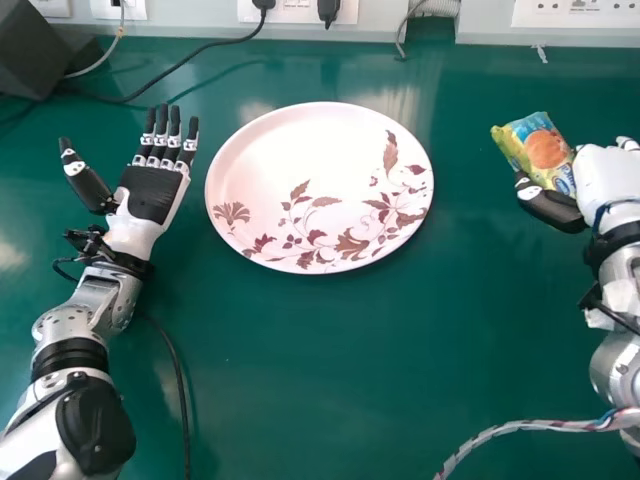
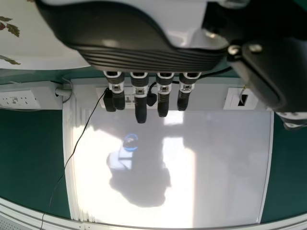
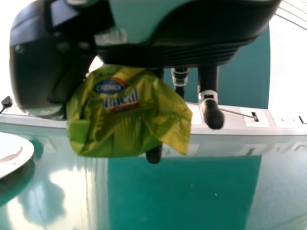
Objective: Pick up biscuit and place it in the plate
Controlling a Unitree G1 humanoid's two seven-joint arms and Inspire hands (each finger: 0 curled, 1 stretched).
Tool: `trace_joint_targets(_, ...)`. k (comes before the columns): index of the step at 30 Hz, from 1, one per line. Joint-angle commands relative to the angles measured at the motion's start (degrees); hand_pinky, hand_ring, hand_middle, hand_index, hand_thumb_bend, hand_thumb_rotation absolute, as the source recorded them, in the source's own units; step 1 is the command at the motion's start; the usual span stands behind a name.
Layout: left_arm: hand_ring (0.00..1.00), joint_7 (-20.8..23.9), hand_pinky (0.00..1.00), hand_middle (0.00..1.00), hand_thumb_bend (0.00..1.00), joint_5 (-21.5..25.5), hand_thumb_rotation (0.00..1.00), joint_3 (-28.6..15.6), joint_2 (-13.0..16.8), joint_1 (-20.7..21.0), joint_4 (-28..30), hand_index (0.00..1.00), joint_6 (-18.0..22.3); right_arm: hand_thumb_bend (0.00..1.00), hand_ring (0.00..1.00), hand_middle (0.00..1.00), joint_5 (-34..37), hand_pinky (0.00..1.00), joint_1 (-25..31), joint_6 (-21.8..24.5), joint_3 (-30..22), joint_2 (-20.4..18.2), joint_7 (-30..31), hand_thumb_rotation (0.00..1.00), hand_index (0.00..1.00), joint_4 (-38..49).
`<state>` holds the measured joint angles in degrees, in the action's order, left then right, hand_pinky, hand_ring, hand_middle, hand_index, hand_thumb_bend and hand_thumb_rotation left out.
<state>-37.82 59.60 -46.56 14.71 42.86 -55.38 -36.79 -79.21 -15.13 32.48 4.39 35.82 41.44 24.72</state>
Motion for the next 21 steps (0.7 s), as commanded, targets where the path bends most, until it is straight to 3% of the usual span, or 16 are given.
trace_joint_targets(1, 0.91, -0.2, 1.0, 0.99, 1.0, -0.4, 0.59, 0.0, 0.8, 0.1, -0.4, 1.0, 0.5, 0.45, 0.19, 0.25, -1.7, 0.12, -1.3, -0.6, -0.9, -0.7, 0.8, 0.13, 0.47, 1.9)
trace_joint_targets(10, 0.94, -1.5, 1.0, 0.99, 1.0, -1.5, 0.61, 0.5, 1.7, 0.3, -1.8, 1.0, 1.6, 0.46, 0.2, 0.26, -5.7, 0.12, -2.2, -3.3, -1.6, -3.0, 1.5, 0.06, 0.47, 4.0)
trace_joint_targets(21, 0.94, -0.4, 1.0, 0.98, 1.0, -1.4, 0.59, 0.2, 1.4, 0.1, -0.8, 1.0, 1.7, 0.45, 0.2, 0.25, -6.0, 0.12, -2.5, -6.2, -3.4, -6.7, 0.9, 0.12, 0.47, 6.9)
